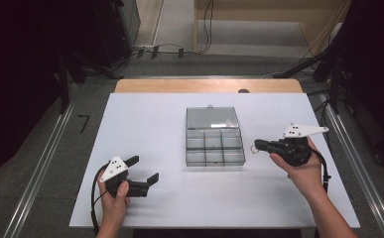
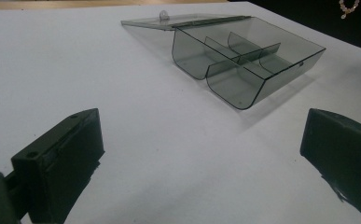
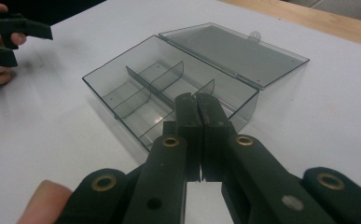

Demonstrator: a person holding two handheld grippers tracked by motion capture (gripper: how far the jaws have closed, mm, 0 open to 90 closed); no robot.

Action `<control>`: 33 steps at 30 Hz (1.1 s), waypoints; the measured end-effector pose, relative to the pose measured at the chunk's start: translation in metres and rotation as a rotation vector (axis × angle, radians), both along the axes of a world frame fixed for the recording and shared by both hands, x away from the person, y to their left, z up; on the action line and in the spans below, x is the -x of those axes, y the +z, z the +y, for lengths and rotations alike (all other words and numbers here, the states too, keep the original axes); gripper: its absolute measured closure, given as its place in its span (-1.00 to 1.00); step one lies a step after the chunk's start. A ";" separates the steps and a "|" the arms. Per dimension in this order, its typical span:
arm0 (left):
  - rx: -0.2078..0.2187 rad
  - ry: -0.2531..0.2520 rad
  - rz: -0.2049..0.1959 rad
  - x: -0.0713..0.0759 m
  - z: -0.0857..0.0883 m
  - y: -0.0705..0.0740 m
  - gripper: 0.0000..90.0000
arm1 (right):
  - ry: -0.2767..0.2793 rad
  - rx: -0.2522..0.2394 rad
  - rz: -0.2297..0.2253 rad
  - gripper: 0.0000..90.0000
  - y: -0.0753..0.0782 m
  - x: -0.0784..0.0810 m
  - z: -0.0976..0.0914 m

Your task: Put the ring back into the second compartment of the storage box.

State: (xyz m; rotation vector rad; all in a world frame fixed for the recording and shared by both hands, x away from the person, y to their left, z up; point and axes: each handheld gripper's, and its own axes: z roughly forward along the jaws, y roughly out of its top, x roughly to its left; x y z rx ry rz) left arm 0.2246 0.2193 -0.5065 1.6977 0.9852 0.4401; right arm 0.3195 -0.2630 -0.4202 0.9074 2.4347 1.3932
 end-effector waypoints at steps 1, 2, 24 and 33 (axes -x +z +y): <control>-0.001 -0.001 -0.001 0.000 0.000 0.000 -1.00 | 0.002 0.001 -0.002 0.93 0.000 0.000 0.001; -0.002 -0.001 -0.001 0.000 0.000 0.000 -1.00 | 0.004 -0.001 -0.003 0.93 0.000 -0.001 0.002; -0.004 -0.003 -0.003 0.000 -0.001 0.000 -1.00 | 0.029 0.000 -0.004 0.93 0.003 -0.011 0.026; -0.004 -0.004 -0.003 0.000 -0.001 0.000 -1.00 | 0.042 -0.001 -0.002 0.93 0.000 -0.014 0.037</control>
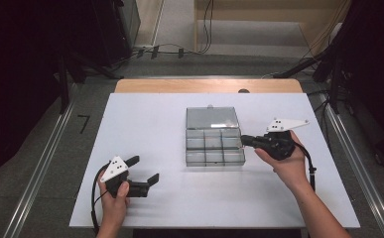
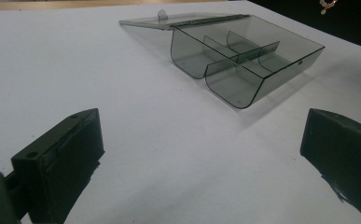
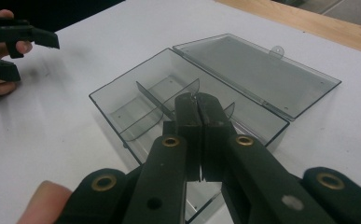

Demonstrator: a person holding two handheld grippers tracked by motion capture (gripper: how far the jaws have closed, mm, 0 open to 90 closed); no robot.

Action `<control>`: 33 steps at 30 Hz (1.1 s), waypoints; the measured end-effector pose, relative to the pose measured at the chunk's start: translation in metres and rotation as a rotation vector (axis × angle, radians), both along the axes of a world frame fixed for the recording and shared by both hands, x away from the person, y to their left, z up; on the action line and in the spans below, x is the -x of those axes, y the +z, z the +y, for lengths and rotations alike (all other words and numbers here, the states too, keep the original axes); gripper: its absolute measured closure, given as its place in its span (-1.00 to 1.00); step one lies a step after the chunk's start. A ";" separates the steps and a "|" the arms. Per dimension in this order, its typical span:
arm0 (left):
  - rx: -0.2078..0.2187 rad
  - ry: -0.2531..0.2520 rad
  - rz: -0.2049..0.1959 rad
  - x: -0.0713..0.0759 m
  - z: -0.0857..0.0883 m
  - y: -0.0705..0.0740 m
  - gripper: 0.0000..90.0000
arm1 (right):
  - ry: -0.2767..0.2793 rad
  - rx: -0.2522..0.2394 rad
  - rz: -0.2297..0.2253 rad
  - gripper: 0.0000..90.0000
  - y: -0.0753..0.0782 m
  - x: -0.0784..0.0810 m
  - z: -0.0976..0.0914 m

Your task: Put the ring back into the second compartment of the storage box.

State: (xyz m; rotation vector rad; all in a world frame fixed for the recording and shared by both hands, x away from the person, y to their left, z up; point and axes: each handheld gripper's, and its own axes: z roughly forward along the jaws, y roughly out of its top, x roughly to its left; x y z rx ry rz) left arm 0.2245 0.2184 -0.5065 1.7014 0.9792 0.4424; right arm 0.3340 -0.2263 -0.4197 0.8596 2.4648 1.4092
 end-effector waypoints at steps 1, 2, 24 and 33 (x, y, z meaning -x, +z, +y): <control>0.000 0.000 0.000 0.000 0.000 0.000 -1.00 | 0.001 0.003 0.000 0.93 0.000 0.000 0.001; 0.000 0.000 0.000 0.000 0.000 0.000 -1.00 | 0.002 0.002 0.002 0.93 -0.001 -0.001 0.002; -0.015 -0.004 0.003 0.000 -0.001 0.000 -1.00 | 0.010 -0.009 0.004 0.93 -0.005 -0.010 0.022; -0.015 -0.007 -0.001 0.000 -0.001 0.000 -1.00 | 0.005 0.000 0.003 0.93 -0.008 -0.016 0.029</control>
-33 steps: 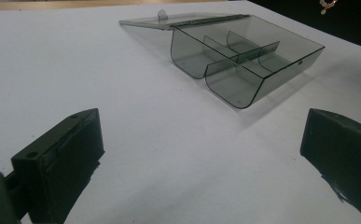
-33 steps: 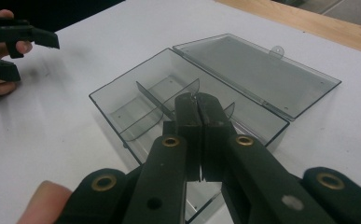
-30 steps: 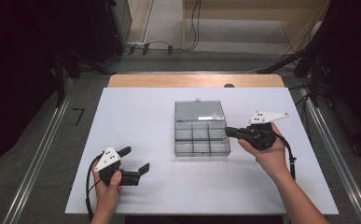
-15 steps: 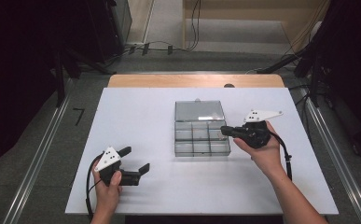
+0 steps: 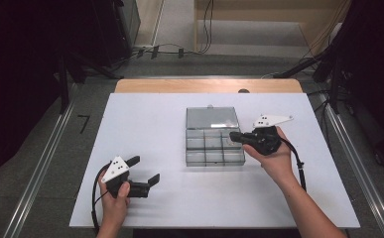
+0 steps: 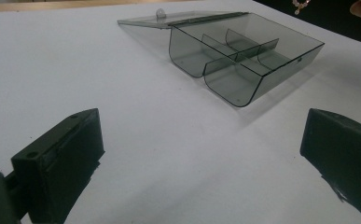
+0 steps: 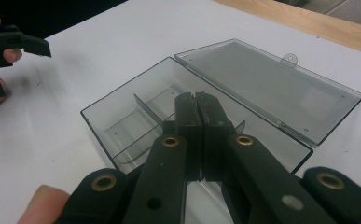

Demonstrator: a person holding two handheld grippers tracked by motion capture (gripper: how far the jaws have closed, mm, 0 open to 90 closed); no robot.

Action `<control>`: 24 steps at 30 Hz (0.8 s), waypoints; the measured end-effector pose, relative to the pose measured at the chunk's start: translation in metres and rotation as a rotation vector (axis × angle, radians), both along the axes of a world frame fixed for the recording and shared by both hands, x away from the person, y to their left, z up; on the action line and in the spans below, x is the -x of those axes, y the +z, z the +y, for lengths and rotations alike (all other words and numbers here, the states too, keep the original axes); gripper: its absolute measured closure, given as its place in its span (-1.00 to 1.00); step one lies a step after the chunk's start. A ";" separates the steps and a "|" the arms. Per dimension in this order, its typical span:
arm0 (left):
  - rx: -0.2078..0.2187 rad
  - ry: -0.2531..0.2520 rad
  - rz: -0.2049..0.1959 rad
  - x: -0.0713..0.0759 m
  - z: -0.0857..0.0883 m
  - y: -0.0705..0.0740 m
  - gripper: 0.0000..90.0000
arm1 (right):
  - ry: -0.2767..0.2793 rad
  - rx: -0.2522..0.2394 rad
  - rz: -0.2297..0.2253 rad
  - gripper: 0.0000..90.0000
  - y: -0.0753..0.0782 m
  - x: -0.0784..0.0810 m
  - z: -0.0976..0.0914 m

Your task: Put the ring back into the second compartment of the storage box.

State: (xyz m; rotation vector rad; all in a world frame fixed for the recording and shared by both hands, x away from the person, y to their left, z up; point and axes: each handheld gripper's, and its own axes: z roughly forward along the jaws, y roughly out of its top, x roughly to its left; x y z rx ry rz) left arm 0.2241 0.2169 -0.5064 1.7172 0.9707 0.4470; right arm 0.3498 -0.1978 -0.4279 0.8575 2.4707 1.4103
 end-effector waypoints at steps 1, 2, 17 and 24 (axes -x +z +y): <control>0.000 0.000 0.000 0.000 0.000 0.000 -1.00 | -0.001 0.001 0.001 0.93 0.000 0.000 0.001; 0.000 0.001 0.000 0.000 0.000 0.000 -1.00 | -0.001 0.003 0.003 0.93 0.000 -0.001 0.001; 0.004 -0.001 -0.005 0.000 0.000 0.000 -1.00 | 0.002 -0.011 0.005 0.93 -0.006 -0.010 0.009; 0.002 -0.002 -0.004 0.000 0.000 0.000 -1.00 | 0.009 0.001 0.000 0.93 -0.009 -0.013 0.016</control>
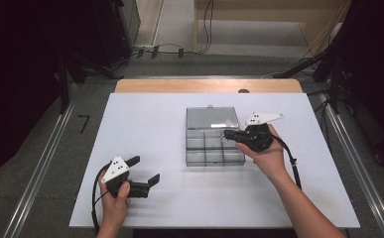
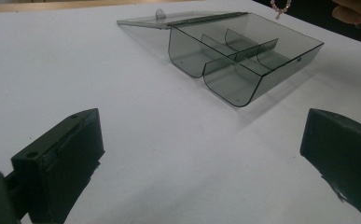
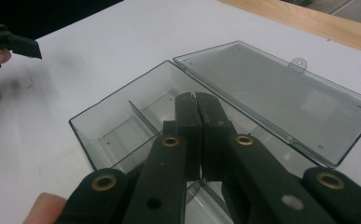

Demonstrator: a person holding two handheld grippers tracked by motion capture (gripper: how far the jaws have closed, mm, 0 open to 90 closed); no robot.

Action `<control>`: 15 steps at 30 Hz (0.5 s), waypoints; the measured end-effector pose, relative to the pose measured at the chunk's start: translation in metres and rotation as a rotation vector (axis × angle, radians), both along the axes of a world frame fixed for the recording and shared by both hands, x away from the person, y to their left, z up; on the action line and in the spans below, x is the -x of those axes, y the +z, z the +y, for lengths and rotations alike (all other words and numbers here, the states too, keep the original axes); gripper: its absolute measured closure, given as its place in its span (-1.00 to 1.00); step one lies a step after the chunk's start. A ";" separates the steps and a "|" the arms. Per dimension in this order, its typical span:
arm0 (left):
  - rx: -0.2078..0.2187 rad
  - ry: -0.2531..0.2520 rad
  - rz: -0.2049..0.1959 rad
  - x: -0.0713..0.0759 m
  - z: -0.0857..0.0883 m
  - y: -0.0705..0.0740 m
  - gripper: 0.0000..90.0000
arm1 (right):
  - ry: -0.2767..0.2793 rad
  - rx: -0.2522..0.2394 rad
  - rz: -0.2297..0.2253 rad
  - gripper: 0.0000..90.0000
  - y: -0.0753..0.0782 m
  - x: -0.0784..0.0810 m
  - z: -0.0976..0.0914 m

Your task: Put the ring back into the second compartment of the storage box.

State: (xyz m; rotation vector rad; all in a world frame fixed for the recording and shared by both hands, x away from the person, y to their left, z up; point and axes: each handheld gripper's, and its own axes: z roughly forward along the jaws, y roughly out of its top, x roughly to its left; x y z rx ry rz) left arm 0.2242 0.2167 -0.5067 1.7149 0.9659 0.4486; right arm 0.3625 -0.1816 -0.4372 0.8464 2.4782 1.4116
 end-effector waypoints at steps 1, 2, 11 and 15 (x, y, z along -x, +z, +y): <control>0.001 0.001 0.000 0.000 0.000 0.000 -1.00 | 0.001 0.001 -0.001 0.93 0.000 0.000 0.001; 0.001 0.001 0.000 0.000 0.000 0.000 -1.00 | 0.000 0.004 -0.003 0.93 0.000 -0.001 0.002; -0.001 -0.001 0.000 0.000 0.000 0.000 -1.00 | -0.009 -0.003 -0.012 0.93 -0.005 -0.007 0.008; -0.003 -0.001 0.003 0.000 0.000 0.000 -1.00 | 0.003 0.005 -0.008 0.93 -0.007 -0.009 0.014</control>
